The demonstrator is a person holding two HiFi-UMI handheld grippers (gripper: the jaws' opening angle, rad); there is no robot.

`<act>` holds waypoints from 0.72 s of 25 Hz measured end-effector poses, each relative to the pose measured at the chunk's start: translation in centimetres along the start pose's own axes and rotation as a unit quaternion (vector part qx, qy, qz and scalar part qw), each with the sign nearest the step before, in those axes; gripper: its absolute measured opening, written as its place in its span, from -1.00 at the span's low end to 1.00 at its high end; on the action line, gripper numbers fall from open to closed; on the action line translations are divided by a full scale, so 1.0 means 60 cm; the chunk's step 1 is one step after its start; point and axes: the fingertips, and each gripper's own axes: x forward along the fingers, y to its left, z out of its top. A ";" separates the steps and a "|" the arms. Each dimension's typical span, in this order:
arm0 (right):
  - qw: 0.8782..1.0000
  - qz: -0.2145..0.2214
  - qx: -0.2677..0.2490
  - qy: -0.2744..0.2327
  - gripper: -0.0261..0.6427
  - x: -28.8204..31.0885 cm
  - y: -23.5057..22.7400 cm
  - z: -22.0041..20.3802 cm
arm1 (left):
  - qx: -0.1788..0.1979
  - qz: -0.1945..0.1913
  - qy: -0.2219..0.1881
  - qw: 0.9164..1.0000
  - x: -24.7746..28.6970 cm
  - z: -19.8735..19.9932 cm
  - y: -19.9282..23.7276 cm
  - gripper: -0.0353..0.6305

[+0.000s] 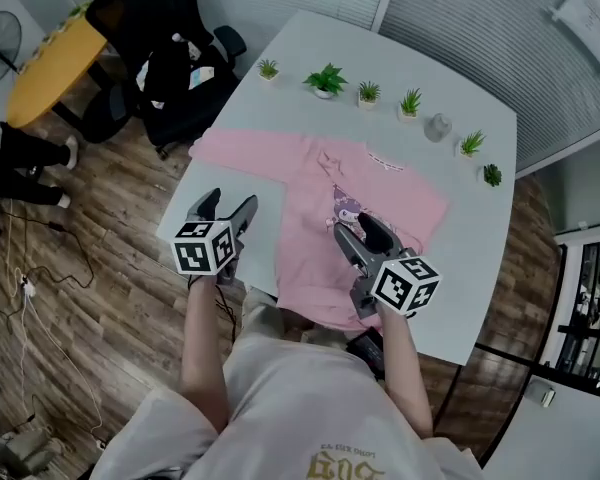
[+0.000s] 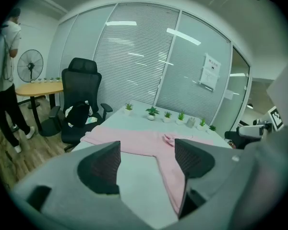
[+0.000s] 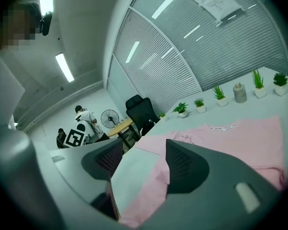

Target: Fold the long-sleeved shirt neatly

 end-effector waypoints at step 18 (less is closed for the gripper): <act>0.997 -0.050 -0.004 0.065 -0.14 0.283 0.049 -0.032 | -0.083 0.020 0.069 0.994 0.150 0.015 0.348 0.14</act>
